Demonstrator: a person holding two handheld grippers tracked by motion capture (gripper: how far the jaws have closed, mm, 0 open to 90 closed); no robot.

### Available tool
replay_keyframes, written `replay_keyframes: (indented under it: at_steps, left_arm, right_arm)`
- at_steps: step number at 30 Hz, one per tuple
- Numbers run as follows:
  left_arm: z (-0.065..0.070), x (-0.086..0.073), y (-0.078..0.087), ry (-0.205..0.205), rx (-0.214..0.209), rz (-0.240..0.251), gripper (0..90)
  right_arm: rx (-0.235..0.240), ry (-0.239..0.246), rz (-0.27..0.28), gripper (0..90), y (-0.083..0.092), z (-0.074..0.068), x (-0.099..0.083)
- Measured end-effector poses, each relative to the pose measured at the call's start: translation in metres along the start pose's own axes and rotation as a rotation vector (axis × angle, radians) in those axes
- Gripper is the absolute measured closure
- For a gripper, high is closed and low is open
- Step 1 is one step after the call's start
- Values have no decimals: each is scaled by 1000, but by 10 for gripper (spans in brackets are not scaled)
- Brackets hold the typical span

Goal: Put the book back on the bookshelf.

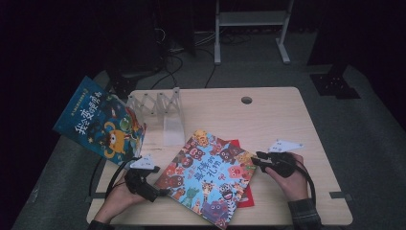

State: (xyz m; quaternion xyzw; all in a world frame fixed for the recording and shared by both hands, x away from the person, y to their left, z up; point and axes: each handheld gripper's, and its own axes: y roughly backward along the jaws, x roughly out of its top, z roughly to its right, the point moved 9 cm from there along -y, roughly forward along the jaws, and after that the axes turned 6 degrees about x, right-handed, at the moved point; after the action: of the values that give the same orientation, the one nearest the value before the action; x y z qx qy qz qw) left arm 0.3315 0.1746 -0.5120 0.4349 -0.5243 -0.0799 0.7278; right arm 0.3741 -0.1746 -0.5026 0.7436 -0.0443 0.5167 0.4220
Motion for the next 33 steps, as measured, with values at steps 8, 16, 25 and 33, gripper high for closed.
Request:
replay_keyframes:
  at_steps: [8,16,25,33]
  left_arm:
    - [-11,13,-6,30,22,5,0]
    - [-24,28,-17,38,37,3,0]
    - [-35,40,-33,38,25,-4,0]
    - [-35,44,-48,31,-7,-34,0]
  right_arm:
    - [53,-18,-28,812,10,-14,-22]
    - [129,10,-55,891,13,-45,-36]
    - [182,38,-60,892,10,-63,-39]
    - [188,54,-60,893,9,-65,-37]
